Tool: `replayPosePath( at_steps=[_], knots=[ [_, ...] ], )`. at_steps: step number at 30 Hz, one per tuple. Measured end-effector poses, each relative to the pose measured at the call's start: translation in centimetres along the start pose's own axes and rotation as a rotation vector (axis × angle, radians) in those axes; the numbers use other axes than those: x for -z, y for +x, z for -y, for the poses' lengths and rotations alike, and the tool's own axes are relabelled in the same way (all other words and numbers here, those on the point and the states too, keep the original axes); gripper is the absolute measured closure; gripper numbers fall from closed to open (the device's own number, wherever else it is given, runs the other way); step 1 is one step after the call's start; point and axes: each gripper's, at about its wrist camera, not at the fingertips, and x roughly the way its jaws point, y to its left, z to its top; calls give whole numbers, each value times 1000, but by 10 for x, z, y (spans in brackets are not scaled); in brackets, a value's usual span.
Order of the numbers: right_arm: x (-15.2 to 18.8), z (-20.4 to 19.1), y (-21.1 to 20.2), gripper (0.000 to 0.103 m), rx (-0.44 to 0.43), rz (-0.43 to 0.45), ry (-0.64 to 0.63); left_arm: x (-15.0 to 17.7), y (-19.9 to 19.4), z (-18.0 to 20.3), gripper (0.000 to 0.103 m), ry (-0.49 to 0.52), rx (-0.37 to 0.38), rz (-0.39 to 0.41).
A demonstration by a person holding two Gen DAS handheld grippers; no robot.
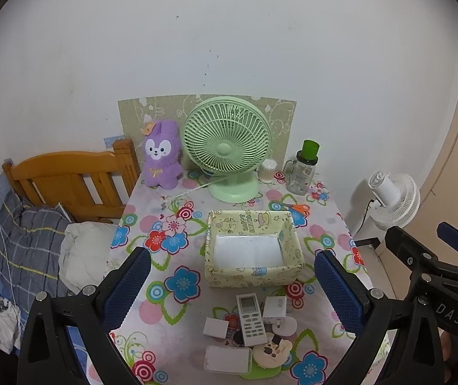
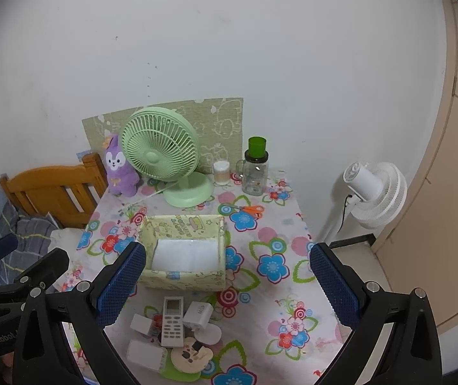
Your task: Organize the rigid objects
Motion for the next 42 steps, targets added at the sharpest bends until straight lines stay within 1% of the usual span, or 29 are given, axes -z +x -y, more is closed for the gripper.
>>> replayPosePath(
  at_steps=[4,8,12,18,24,35,42],
  knots=[
    [1,1,0,0,9,2,3,0,-1,1,0,1,-17,7],
    [2,0,0,0,-3,-5,2,0,-8,-1,0,-24,-32,47],
    [3,-2,1,0,-6,-6,7,-2,-5,-3,0,-31,-23,29],
    [4,-1,1,0,-8,-3,8,0,-4,-4,0,-16,-41,29],
    [5,3,3,0,-36,-9,30,1,-2,-1,0,-16,-37,25],
    [8,2,0,0,-30,16,34,4,-1,-1,0,-13,-26,29],
    [10,3,2,0,-19,10,38,6,1,-3,0,-12,-13,20]
  ],
)
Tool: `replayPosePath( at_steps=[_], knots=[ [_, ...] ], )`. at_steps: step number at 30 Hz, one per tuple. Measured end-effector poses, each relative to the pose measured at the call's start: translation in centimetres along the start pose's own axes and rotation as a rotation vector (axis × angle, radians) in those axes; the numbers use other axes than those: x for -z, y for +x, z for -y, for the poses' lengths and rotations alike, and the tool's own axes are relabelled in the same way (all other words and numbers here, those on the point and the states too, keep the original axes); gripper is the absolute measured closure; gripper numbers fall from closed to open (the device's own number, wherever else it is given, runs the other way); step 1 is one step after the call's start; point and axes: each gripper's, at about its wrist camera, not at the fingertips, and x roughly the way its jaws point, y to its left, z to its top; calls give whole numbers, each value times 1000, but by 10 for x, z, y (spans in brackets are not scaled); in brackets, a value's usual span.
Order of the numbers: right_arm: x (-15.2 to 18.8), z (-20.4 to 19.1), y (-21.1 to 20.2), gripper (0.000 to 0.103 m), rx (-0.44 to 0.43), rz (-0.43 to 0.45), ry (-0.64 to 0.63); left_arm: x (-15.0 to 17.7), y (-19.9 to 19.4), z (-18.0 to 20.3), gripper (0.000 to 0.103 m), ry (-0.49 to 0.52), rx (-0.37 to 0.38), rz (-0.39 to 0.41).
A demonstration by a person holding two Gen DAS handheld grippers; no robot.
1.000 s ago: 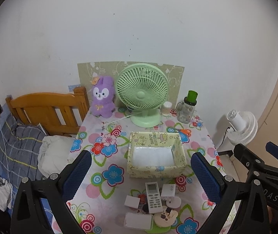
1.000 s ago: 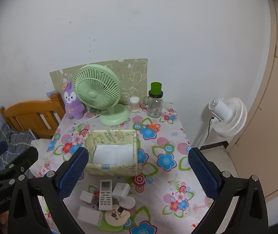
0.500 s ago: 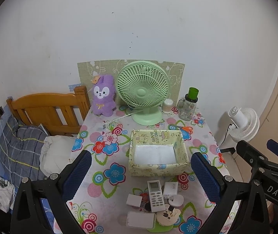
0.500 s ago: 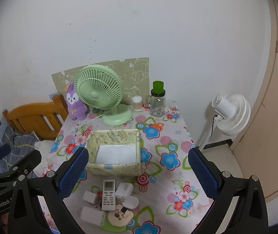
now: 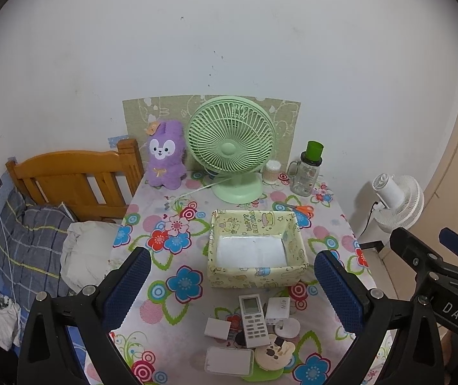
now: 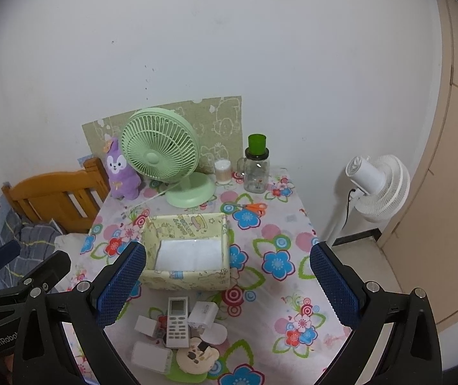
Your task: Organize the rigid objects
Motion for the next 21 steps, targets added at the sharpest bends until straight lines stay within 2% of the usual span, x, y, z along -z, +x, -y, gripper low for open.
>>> replayPosePath(
  at_steps=[21],
  knots=[
    [-2,-7,-14,0,35,58,-35,0,-9,-6,0,-5,-18,35]
  ],
)
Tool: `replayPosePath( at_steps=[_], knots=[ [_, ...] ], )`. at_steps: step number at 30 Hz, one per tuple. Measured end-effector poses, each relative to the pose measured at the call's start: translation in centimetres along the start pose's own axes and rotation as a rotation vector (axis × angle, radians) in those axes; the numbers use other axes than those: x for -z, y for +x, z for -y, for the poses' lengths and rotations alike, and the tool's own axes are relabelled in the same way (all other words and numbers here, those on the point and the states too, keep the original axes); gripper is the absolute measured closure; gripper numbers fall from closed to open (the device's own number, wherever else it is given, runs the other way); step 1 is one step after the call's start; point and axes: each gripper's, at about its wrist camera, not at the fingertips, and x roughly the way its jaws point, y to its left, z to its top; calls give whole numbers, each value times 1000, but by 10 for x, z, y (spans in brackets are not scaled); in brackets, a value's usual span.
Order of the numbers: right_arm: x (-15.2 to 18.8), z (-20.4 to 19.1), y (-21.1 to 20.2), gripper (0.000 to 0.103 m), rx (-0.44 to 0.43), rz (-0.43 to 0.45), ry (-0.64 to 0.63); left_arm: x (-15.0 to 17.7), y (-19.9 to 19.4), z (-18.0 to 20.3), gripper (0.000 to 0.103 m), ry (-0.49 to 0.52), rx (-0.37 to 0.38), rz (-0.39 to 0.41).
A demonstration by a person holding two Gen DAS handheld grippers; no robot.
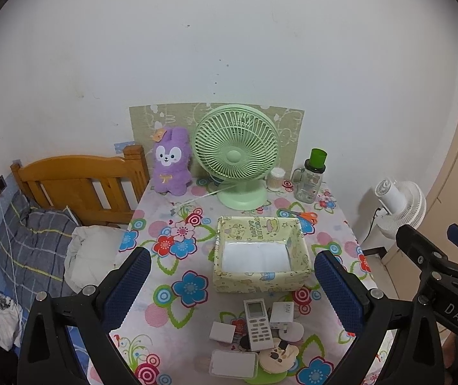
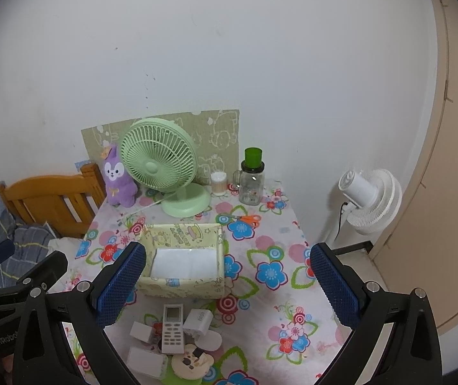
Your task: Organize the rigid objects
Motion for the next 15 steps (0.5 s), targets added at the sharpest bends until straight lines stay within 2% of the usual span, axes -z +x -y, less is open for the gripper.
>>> replayPosePath(
  at_steps=[13,15],
  knots=[
    [2,-5,9,0,1,-9,-24,5,6,-1,0,-5,-13,7],
    [5,-6,13,0,4,-15,-28,7,11,-2,0,-3,5,-4]
  ],
)
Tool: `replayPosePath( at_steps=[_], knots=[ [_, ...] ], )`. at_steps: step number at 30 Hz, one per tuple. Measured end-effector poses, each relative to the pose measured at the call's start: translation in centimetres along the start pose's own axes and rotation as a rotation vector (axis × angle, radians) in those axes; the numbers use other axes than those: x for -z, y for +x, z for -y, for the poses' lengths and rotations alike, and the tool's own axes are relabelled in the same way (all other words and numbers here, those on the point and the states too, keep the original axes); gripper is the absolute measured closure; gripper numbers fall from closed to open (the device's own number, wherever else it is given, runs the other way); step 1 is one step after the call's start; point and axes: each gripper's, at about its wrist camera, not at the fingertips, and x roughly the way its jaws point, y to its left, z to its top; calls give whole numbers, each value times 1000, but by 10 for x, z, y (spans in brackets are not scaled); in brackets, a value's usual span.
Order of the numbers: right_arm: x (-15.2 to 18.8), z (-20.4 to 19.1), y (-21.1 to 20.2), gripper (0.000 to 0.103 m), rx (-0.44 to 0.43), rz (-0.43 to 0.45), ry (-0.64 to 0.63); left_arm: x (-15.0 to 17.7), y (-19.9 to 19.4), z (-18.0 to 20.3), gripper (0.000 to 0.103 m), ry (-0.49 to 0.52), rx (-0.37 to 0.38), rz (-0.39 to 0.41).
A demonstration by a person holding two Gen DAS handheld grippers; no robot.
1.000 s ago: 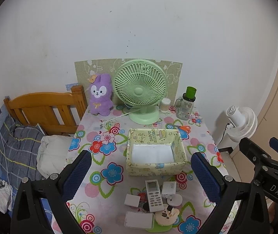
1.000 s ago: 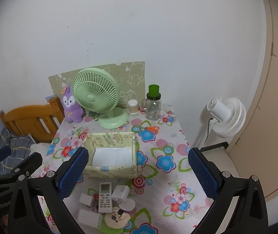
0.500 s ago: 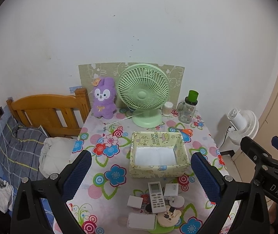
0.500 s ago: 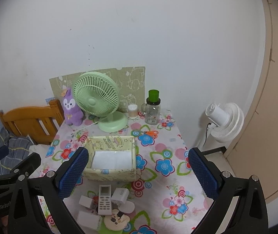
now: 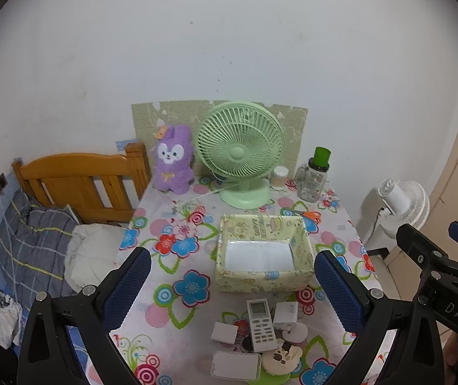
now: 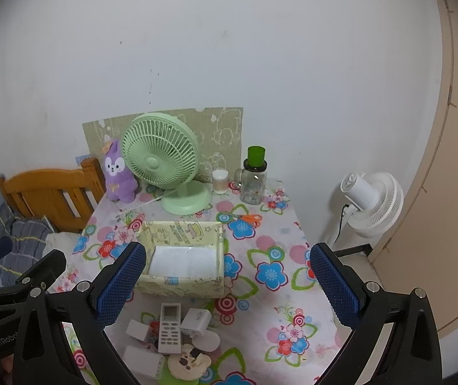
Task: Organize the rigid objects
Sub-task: 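Move the right tool down toward the white remote control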
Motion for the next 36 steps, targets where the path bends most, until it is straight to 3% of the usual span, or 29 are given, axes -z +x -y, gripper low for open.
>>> replayPosePath(
  at_steps=[5,15,26,31,36],
  knots=[
    [8,1,14,0,-35,-27,23,9,15,-4,0,-18,28,-32],
    [45,-7,51,0,-65,-111,-6,48,57,-5,0,26,-6,-125],
    [84,-33,71,0,-74,-80,-87,90,89,-13,0,-6,11,-205],
    [101,-37,88,0,-113,-121,-54,107,103,-19,0,-22,20,-236],
    [121,-39,103,1,-88,-136,-73,127,121,-19,0,-10,34,-275]
  ],
)
